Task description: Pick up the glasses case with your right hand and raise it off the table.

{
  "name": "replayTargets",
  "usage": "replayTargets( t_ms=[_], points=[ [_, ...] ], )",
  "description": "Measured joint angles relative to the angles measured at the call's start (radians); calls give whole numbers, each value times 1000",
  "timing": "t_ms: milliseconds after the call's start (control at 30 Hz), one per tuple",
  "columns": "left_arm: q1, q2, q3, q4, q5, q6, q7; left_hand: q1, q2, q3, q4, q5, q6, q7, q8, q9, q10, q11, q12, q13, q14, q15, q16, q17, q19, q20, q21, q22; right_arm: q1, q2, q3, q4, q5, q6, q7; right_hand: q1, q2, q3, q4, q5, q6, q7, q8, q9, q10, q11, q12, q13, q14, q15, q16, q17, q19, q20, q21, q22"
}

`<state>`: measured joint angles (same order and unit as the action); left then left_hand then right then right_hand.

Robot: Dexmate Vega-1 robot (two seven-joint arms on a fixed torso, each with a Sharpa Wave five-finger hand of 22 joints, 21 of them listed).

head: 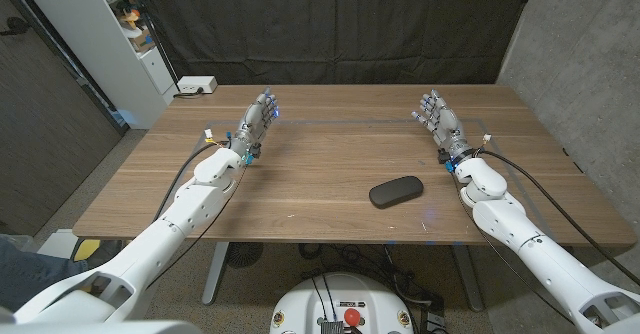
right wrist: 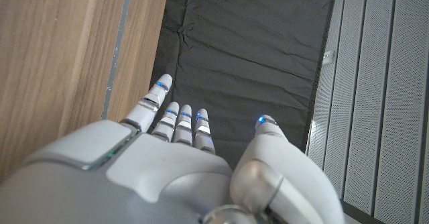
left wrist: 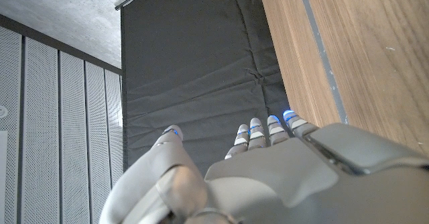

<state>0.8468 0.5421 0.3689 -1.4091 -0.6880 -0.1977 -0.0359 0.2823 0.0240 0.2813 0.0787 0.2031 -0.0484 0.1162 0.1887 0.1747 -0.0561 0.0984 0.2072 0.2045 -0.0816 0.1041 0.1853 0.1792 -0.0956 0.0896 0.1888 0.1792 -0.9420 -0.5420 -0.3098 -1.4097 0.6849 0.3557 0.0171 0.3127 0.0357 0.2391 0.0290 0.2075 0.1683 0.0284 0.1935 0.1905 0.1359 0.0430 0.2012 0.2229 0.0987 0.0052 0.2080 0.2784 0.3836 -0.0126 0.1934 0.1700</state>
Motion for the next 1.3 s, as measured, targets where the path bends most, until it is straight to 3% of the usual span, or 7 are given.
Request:
replayTargets(
  t_ms=[467, 1000, 1300],
  points=[
    [3, 26, -11, -16, -2, 10, -4, 4, 4, 0, 0, 0, 10, 2, 0, 0, 4, -4, 0, -5, 0, 0, 0, 0, 0, 0, 0, 0, -3, -6, 4, -3, -21, 51, 16, 0, 0, 0, -8, 0, 9, -2, 8, 0, 16, -9, 0, -9, 29, -7, 8, -9, 30, -2, 8, -1],
    [1, 32, -12, -17, -6, 18, -13, 15, 15, 3, -11, 0, 20, 2, 4, 0, 8, 0, 0, -5, 4, -4, 0, 0, 0, 0, 4, 0, -15, -21, 14, 6, -32, 86, 31, 5, -5, -1, -16, 4, 14, -7, 8, 0, 31, -13, 7, -9, 37, -9, 8, -14, 32, -3, 8, -3],
    [3, 38, -14, -18, -11, 21, -16, 22, 22, 7, -15, -1, 34, 2, 4, 0, 15, 7, 5, -5, 9, 1, 4, 0, 4, 4, 4, 0, -29, -39, 20, -16, -51, 98, 29, 12, -12, -1, -21, 4, 28, -21, 8, 0, 48, -23, 6, -14, 48, -13, 8, -21, 44, -2, 8, -2]
  ],
)
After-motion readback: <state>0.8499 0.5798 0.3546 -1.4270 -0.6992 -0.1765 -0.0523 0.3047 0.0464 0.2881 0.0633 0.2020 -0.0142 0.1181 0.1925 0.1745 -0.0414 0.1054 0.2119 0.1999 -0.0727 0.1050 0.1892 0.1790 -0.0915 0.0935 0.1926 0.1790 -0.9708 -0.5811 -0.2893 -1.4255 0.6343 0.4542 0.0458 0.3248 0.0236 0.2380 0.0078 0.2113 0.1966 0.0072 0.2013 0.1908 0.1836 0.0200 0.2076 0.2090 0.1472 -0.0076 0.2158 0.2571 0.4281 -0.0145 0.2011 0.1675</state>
